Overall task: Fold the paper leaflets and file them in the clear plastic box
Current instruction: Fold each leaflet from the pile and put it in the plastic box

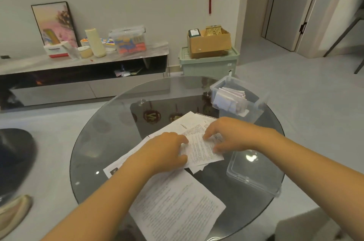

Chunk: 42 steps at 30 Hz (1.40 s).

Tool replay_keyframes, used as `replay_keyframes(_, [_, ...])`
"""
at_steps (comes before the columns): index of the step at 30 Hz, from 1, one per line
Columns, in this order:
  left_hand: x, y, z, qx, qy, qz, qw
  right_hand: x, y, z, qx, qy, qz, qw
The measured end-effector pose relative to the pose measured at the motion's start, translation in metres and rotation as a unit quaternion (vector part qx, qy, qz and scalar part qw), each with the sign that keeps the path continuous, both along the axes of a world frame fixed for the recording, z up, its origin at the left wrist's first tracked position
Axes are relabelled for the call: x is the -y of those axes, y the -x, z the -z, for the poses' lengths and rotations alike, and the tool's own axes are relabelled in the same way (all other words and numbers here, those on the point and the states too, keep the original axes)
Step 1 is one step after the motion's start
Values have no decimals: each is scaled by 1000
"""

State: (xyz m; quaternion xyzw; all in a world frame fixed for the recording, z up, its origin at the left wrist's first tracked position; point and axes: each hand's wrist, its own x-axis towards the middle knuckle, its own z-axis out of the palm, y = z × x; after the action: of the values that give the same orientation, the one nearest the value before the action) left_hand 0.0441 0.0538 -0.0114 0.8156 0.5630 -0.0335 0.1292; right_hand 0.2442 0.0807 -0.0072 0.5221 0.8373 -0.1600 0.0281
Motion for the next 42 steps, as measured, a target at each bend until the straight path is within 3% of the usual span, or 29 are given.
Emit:
replay_keyframes(6, [6, 6, 7, -27, -38, 5, 999, 7, 5, 2, 90, 47, -33, 994])
replay_keyframes(9, [7, 9, 11, -54, -37, 16, 998, 15, 10, -2, 76, 40, -59, 995])
replay_keyframes(17, [10, 19, 23, -40, 103, 48, 993, 23, 25, 8, -21, 26, -118, 992])
replay_keyframes(28, [6, 23, 31, -10, 105, 80, 991, 22, 28, 15, -29, -26, -106, 994])
replay_keyframes(33, [5, 26, 20, 91, 117, 41, 988, 22, 29, 14, -77, -12, -77, 994])
replay_keyframes(37, [1, 27, 10, 211, 73, -55, 973, 17, 34, 21, -158, -5, -13, 987])
replay_keyframes(42, [-6, 29, 19, 206, -18, -117, 971, 11, 46, 30, -200, 10, 62, 978])
